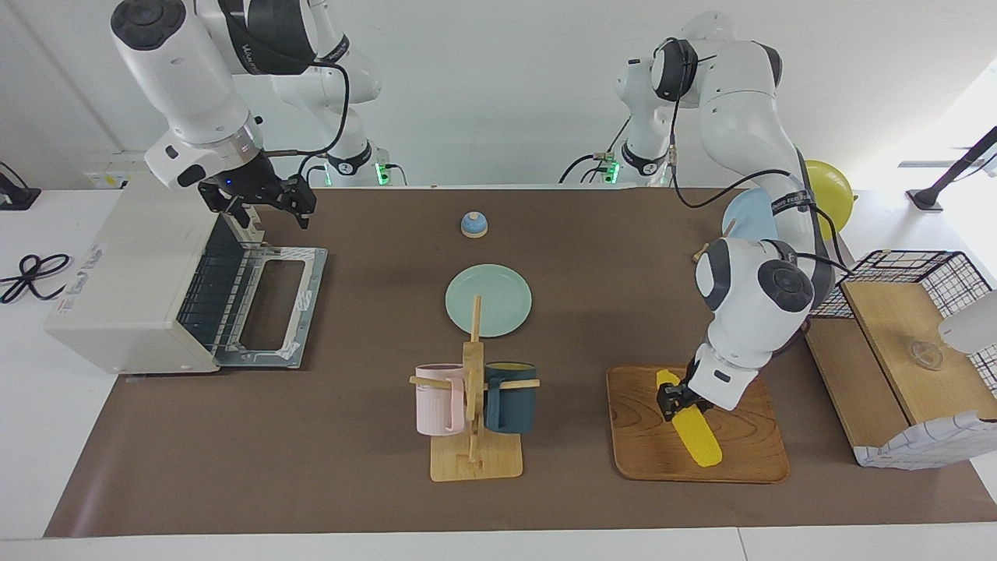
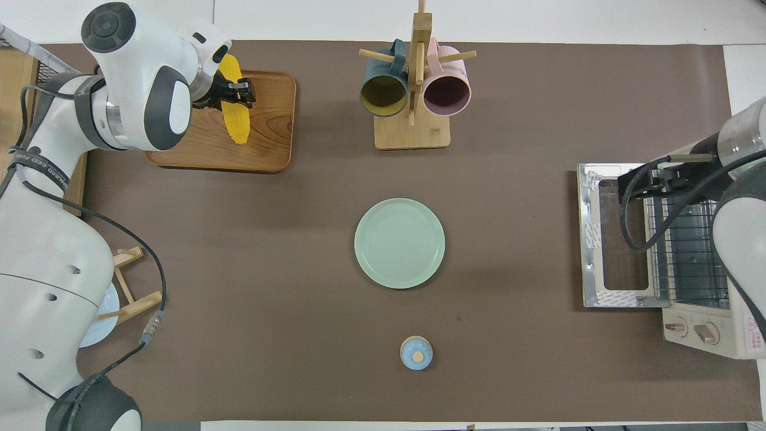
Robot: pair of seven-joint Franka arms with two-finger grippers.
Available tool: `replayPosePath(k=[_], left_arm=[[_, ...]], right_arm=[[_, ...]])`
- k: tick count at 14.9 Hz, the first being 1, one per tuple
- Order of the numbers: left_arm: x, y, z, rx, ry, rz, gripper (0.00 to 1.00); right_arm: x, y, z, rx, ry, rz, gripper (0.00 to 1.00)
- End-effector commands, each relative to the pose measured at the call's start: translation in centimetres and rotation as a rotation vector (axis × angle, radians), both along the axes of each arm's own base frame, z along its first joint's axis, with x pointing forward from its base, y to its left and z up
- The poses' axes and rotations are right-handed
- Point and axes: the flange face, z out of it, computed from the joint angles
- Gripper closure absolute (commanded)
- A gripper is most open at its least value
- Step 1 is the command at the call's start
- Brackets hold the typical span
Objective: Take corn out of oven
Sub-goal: 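Lower the corn onto the wooden tray and open the left gripper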
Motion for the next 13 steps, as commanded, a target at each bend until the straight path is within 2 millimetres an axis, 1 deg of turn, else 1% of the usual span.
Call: replayPosePath(k=[1,3,4,8,10,11,12,13], left_arm=[[0.9,-0.4,-1.8,-0.012,-0.016,-0.042,1.00],[1.1,-0.4,-2.8,-0.012,-0.019,-0.043,1.00],[1.1,-0.2,-2.8,-0.011,-0.017,-0.045,1.00],[0.9,-0.5,-2.9,-0.008,-0.016,-0.056,1.00],[1.0,-0.3,-3.0,-0.005,-0.022,-0.062,1.00],[1.0,-0.5,-2.8,-0.008,-0.031,-0.061,0.34],[1.0,-0.6,-2.6,-0.012,-0.036,-0.062,0.00],[1.0,-0.3,-2.8,-0.011,-0.034,-0.057,0.00]], right_arm=[[-0.2,-0.4,0.3,0.029,-0.017,0.012,0.00],[-0.2,0.0,0.3,0.029,-0.018,0.020,0.00],[-0.2,0.0,0.3,0.029,-0.017,0.020,0.00],[-0.3,0.0,0.4,0.029,-0.018,0.018,0.00],[-0.3,0.1,0.4,0.029,-0.018,0.020,0.00],[-0.3,0.1,0.4,0.029,-0.018,0.018,0.00],[-0.3,0.2,0.4,0.029,-0.018,0.020,0.00],[-0.3,0.2,0.4,0.029,-0.018,0.020,0.00]])
